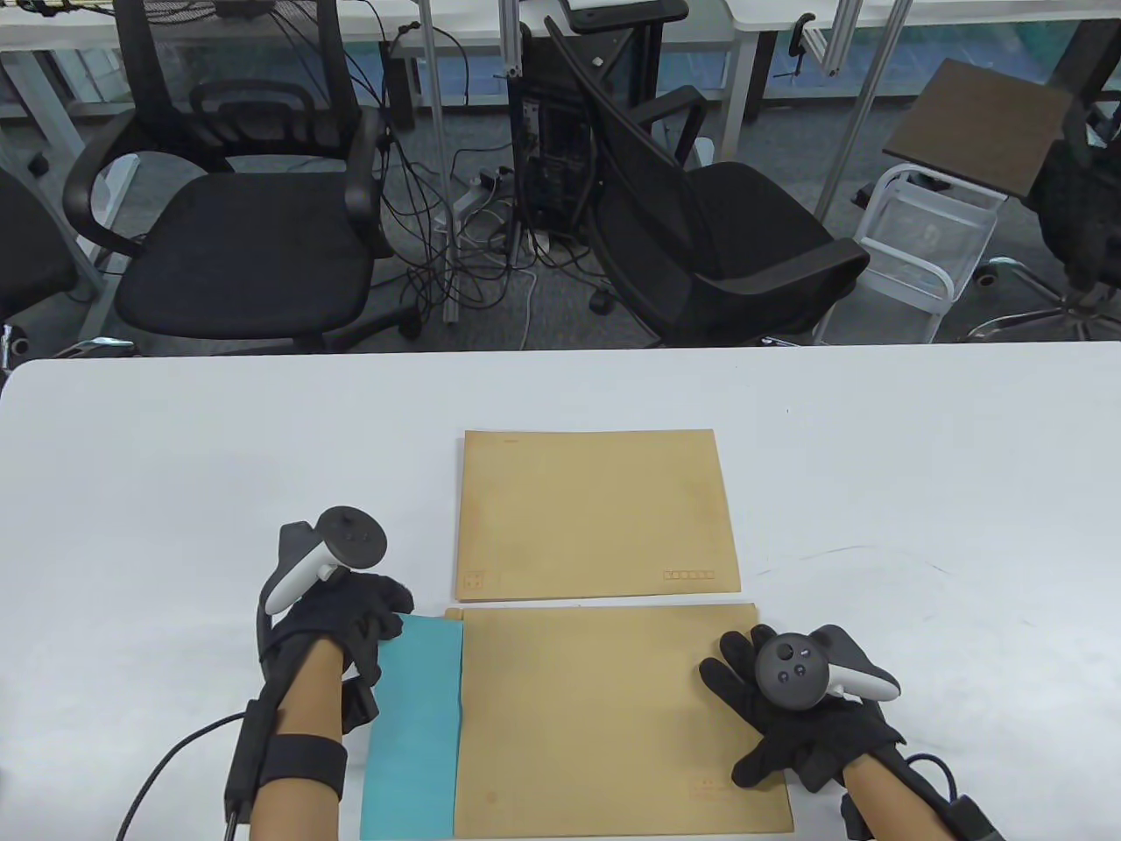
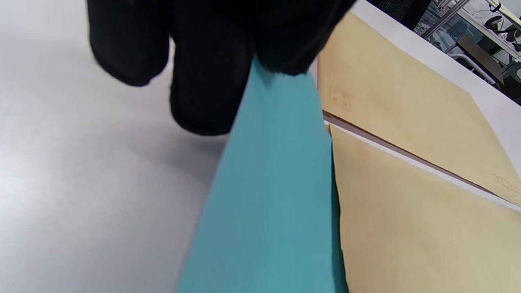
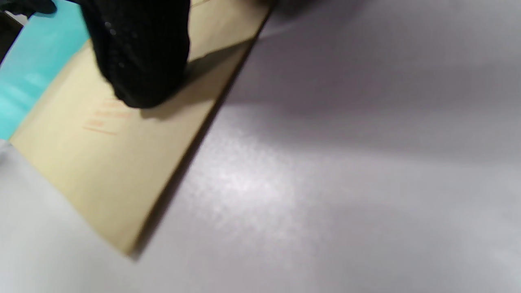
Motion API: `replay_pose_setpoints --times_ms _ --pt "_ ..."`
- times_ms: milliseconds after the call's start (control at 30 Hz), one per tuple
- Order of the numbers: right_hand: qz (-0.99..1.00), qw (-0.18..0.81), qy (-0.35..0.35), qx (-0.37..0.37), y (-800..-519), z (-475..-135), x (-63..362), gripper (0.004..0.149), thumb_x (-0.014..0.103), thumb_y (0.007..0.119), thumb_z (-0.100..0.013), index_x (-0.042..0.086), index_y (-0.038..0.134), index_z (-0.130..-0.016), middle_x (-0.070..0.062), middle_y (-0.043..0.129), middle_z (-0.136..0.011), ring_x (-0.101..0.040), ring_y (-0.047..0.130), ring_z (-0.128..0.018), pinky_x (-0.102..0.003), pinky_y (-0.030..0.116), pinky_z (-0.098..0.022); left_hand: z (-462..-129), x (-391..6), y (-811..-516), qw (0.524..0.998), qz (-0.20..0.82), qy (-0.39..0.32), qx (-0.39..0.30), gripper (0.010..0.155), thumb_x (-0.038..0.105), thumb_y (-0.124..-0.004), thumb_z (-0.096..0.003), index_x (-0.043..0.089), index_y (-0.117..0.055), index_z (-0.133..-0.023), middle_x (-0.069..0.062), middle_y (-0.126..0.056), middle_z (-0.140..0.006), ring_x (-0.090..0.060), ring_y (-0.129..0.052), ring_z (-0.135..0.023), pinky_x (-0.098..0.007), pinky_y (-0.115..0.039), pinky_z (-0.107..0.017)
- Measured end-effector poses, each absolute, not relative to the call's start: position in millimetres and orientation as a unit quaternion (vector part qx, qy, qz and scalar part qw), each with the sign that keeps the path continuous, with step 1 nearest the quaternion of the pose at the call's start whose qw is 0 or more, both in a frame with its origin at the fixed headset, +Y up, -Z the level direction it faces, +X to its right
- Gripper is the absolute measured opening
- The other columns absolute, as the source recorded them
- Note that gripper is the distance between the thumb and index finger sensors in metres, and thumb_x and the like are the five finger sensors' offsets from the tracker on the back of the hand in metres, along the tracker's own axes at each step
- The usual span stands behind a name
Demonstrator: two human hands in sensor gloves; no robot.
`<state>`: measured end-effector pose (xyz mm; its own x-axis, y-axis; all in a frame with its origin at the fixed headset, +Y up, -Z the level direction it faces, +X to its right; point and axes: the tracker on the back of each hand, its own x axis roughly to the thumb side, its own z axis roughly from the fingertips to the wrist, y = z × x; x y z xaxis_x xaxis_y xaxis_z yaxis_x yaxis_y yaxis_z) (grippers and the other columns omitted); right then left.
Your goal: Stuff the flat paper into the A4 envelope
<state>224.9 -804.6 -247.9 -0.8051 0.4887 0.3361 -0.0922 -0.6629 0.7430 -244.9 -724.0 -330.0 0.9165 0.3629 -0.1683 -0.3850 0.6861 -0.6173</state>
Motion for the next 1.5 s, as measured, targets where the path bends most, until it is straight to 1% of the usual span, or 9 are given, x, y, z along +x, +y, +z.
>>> replay_pose_setpoints --times_ms 67,167,200,367,567,1000,1233,1367,1500 --pt "0.873 0.167 0.375 0.264 -804.5 -247.8 224.8 0.105 0.042 0.085 -0.047 0.022 0.004 -0.111 -0.01 -0.019 -0.106 -0.044 -0.029 -0.088 -0.073 -0.016 -0.052 -329.7 -244.9 -726.0 0.918 0.212 0.019 -0.335 0.05 0.024 -0.08 -0.0468 0.019 -0.078 -0.097 -0.011 -0.096 -0.081 -0.019 -0.105 -0.053 -0.046 -0.084 -0.055" --pt "0.873 0.167 0.375 0.263 -804.4 -247.8 224.9 0.105 0.042 0.085 -0.046 0.022 0.004 -0.111 -0.011 -0.019 -0.106 -0.044 -0.029 -0.088 -0.072 -0.016 -0.052 -328.6 -246.5 -727.6 0.922 0.223 0.036 -0.314 0.062 0.025 -0.082 -0.0453 0.016 -0.067 -0.105 -0.015 -0.093 -0.085 -0.019 -0.105 -0.049 -0.044 -0.086 -0.052" --pt "0.873 0.167 0.375 0.262 -804.4 -247.9 225.0 0.106 0.042 0.085 -0.046 0.023 0.004 -0.111 -0.01 -0.019 -0.106 -0.044 -0.029 -0.088 -0.072 -0.016 -0.052 -328.3 -247.5 -728.2 0.922 0.225 0.043 -0.312 0.063 0.026 -0.083 -0.0448 0.014 -0.067 -0.105 -0.015 -0.093 -0.084 -0.019 -0.105 -0.049 -0.044 -0.086 -0.051" --pt "0.873 0.167 0.376 0.262 -804.4 -248.0 225.1 0.105 0.042 0.085 -0.046 0.023 0.004 -0.111 -0.011 -0.019 -0.106 -0.044 -0.029 -0.088 -0.072 -0.016 -0.052 -326.6 -249.9 -731.0 0.926 0.207 0.046 -0.313 0.061 0.027 -0.083 -0.0445 0.011 -0.069 -0.102 -0.01 -0.096 -0.075 -0.017 -0.106 -0.049 -0.044 -0.086 -0.051" --pt "0.873 0.167 0.375 0.262 -804.4 -248.1 225.1 0.105 0.042 0.085 -0.046 0.023 0.004 -0.111 -0.01 -0.019 -0.106 -0.044 -0.029 -0.088 -0.072 -0.016 -0.052 -325.9 -247.2 -736.9 0.922 0.251 0.036 -0.293 0.057 0.026 -0.083 -0.0444 0.012 -0.073 -0.098 -0.011 -0.096 -0.074 -0.019 -0.106 -0.049 -0.045 -0.086 -0.052" --pt "0.873 0.168 0.375 0.262 -804.5 -248.1 225.1 0.106 0.042 0.085 -0.046 0.023 0.004 -0.111 -0.01 -0.019 -0.106 -0.044 -0.029 -0.088 -0.072 -0.016 -0.052 -324.4 -235.8 -743.6 0.941 0.219 0.012 -0.259 0.057 0.026 -0.083 -0.0436 0.012 -0.074 -0.098 -0.011 -0.097 -0.074 -0.018 -0.106 -0.048 -0.045 -0.086 -0.051" --pt "0.873 0.168 0.376 0.262 -804.5 -248.3 225.1 0.105 0.041 0.085 -0.046 0.022 0.004 -0.111 -0.011 -0.019 -0.106 -0.044 -0.029 -0.088 -0.072 -0.016 -0.052 -324.7 -233.1 -747.3 0.943 0.209 0.026 -0.258 0.057 0.027 -0.083 -0.0441 0.01 -0.074 -0.098 -0.012 -0.098 -0.072 -0.017 -0.106 -0.046 -0.045 -0.087 -0.05" --pt "0.872 0.168 0.376 0.263 -804.5 -248.2 225.1 0.105 0.041 0.085 -0.047 0.022 0.004 -0.111 -0.011 -0.019 -0.106 -0.044 -0.029 -0.088 -0.072 -0.016 -0.052 -323.9 -227.6 -751.2 0.95 0.198 0.03 -0.241 0.056 0.026 -0.081 -0.0447 0.01 -0.075 -0.097 -0.013 -0.098 -0.071 -0.017 -0.106 -0.045 -0.044 -0.087 -0.049" --pt "0.873 0.168 0.376 0.263 -804.5 -248.3 225.0 0.105 0.041 0.086 -0.047 0.023 0.005 -0.111 -0.011 -0.019 -0.107 -0.044 -0.029 -0.088 -0.072 -0.016 -0.052 -324.0 -221.6 -753.9 0.946 0.212 0.028 -0.245 0.054 0.024 -0.08 -0.0456 0.009 -0.075 -0.098 -0.014 -0.098 -0.073 -0.018 -0.106 -0.045 -0.045 -0.087 -0.049"
